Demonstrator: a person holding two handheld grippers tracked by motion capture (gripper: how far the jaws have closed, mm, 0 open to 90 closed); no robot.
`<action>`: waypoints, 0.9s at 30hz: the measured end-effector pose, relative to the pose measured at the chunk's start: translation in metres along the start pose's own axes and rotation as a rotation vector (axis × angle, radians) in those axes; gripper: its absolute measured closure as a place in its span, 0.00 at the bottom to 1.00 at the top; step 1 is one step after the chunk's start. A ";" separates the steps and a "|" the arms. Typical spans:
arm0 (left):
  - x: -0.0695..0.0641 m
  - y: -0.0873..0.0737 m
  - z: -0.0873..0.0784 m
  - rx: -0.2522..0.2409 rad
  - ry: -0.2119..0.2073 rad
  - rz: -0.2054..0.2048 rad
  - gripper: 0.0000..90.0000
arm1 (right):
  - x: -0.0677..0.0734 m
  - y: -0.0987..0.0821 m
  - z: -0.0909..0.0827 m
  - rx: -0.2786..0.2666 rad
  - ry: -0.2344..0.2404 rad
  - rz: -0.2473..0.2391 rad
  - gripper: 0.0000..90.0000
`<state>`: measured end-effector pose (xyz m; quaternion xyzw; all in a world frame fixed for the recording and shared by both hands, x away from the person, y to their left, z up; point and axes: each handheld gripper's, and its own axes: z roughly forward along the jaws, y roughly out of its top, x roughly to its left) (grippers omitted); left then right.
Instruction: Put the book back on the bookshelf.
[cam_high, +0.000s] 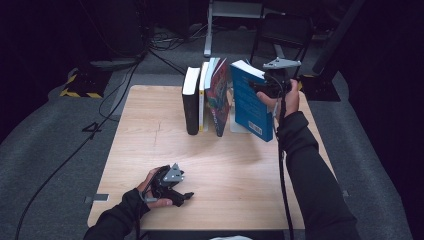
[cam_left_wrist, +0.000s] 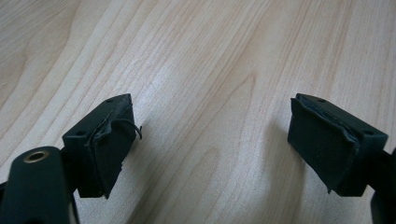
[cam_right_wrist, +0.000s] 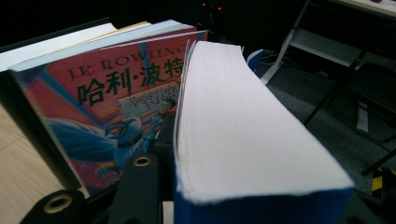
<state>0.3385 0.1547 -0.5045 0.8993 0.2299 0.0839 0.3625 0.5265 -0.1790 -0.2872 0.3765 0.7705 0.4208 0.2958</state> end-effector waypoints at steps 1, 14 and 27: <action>0.000 0.000 0.000 0.000 -0.001 0.002 0.17 | 0.000 0.000 0.000 0.000 0.000 0.000 0.67; 0.000 0.000 0.000 0.003 -0.007 0.014 0.17 | -0.004 0.001 0.028 -0.016 -0.042 0.059 0.67; -0.001 0.000 0.000 0.001 -0.010 0.016 0.17 | -0.003 -0.016 0.024 -0.065 -0.036 0.060 0.66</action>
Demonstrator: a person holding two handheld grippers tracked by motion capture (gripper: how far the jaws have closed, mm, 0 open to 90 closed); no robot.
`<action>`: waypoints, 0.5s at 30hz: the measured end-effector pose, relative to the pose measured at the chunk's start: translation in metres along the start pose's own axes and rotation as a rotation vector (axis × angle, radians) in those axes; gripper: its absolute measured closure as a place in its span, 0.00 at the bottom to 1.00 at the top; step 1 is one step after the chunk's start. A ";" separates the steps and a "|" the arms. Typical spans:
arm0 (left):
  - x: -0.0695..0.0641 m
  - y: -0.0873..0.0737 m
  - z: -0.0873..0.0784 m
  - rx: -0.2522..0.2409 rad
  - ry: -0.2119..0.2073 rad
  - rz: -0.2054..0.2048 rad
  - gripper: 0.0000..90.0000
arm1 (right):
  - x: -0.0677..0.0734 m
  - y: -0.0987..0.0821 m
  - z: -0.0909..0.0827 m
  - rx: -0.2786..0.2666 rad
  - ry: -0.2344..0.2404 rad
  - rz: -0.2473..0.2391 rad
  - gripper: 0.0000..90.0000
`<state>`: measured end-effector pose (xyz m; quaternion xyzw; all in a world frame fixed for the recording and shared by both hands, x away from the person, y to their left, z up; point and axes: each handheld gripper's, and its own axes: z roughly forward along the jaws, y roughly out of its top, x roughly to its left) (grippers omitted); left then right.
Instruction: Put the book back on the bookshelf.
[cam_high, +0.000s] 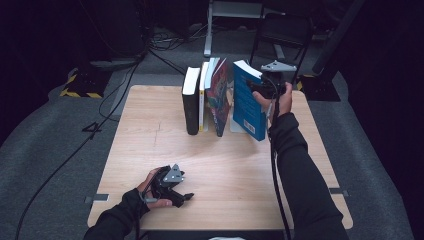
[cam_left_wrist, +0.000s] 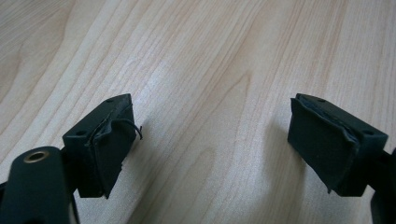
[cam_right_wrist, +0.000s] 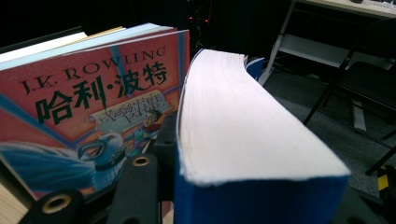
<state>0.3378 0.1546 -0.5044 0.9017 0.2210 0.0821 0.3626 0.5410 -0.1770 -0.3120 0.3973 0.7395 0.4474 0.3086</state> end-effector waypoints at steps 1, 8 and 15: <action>0.000 0.000 0.000 0.000 0.000 0.000 0.17 | 0.000 -0.002 -0.002 0.000 0.001 -0.002 0.66; 0.000 0.000 0.000 0.000 -0.001 0.000 0.17 | 0.000 -0.012 -0.013 -0.006 0.018 0.000 0.66; 0.000 0.000 0.000 -0.001 -0.001 -0.002 0.17 | -0.003 -0.024 -0.024 -0.016 0.032 0.009 0.66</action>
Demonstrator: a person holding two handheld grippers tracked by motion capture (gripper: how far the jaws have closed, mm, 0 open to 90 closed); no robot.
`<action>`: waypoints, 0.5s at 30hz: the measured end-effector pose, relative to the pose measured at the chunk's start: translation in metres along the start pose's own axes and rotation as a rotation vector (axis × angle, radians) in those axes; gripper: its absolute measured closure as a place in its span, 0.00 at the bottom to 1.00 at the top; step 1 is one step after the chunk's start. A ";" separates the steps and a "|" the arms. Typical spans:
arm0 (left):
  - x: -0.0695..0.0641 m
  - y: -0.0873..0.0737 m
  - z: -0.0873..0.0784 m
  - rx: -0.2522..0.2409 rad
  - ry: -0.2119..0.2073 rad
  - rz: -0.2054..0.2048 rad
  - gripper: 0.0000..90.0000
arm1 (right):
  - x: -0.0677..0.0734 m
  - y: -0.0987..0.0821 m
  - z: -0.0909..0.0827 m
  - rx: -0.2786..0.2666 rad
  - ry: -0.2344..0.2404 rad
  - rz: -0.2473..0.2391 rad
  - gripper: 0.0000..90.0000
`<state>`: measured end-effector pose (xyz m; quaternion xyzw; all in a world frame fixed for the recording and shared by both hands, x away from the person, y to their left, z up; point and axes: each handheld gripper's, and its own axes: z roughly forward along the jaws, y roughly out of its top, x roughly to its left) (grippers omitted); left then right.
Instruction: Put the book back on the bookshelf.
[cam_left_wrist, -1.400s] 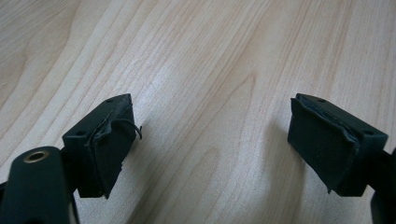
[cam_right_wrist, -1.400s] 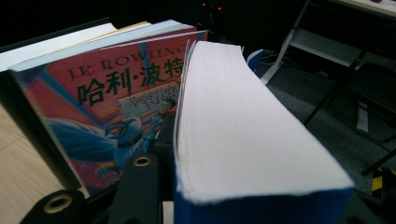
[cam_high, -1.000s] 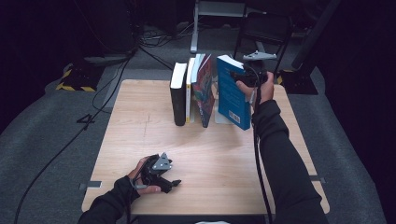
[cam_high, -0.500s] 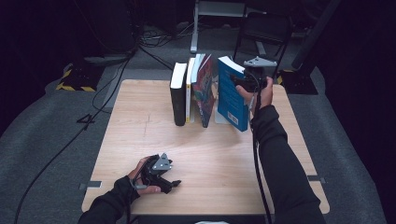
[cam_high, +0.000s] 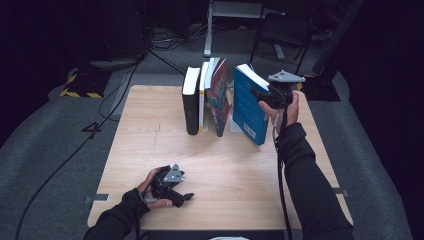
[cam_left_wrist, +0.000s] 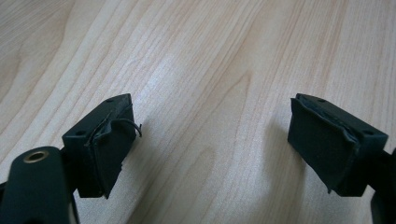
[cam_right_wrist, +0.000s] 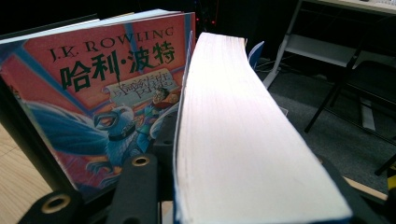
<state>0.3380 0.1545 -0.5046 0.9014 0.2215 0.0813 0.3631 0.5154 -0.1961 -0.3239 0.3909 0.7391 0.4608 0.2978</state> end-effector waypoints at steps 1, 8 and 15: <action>0.000 0.000 0.000 0.001 0.000 -0.001 0.17 | 0.000 -0.001 -0.001 0.001 0.001 0.001 0.66; 0.000 0.000 0.000 0.000 -0.001 0.002 0.17 | -0.003 -0.008 -0.008 0.004 0.013 0.009 0.66; 0.000 0.000 0.000 0.001 -0.002 0.002 0.17 | -0.003 -0.014 -0.013 0.005 0.017 0.006 0.66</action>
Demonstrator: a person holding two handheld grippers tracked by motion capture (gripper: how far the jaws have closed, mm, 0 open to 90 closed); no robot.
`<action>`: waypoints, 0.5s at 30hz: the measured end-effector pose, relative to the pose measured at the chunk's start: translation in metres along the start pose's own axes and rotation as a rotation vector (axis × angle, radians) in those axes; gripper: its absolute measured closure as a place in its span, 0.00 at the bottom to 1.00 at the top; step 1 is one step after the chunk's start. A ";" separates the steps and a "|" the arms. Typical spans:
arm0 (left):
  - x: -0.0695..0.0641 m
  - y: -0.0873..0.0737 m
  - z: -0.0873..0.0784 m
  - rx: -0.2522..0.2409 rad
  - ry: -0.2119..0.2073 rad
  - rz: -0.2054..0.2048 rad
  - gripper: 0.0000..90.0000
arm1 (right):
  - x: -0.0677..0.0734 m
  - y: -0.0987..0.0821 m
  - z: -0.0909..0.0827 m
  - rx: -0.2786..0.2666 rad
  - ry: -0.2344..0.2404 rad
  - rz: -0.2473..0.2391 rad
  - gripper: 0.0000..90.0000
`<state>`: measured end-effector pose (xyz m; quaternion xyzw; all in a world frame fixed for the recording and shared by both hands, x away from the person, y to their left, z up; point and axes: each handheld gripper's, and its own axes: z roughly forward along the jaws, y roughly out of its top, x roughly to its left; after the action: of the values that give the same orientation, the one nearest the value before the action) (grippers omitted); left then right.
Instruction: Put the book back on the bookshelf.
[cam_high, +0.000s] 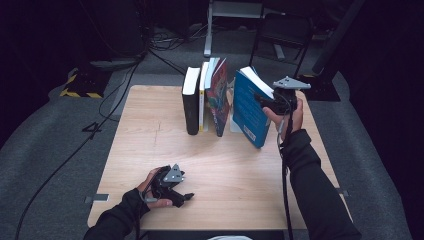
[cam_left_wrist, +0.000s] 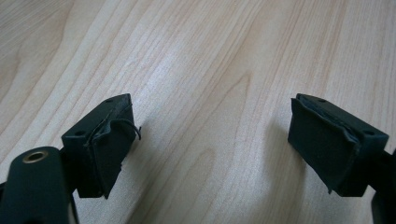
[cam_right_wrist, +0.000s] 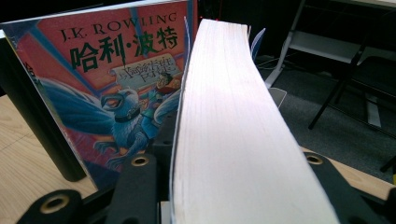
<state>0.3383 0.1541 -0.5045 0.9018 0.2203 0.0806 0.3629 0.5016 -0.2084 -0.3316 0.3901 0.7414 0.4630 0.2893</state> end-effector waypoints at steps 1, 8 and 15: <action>0.000 0.000 0.000 0.000 0.000 0.000 0.17 | 0.000 -0.001 -0.001 -0.002 0.001 0.003 0.66; 0.000 0.000 0.000 0.000 -0.002 -0.001 0.17 | -0.002 -0.007 -0.005 -0.008 0.001 0.014 0.65; 0.000 0.000 0.000 0.000 -0.001 -0.002 0.17 | -0.001 -0.011 -0.009 -0.008 -0.007 0.004 0.65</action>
<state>0.3382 0.1536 -0.5046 0.9015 0.2212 0.0798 0.3633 0.4918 -0.2167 -0.3374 0.3918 0.7380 0.4651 0.2924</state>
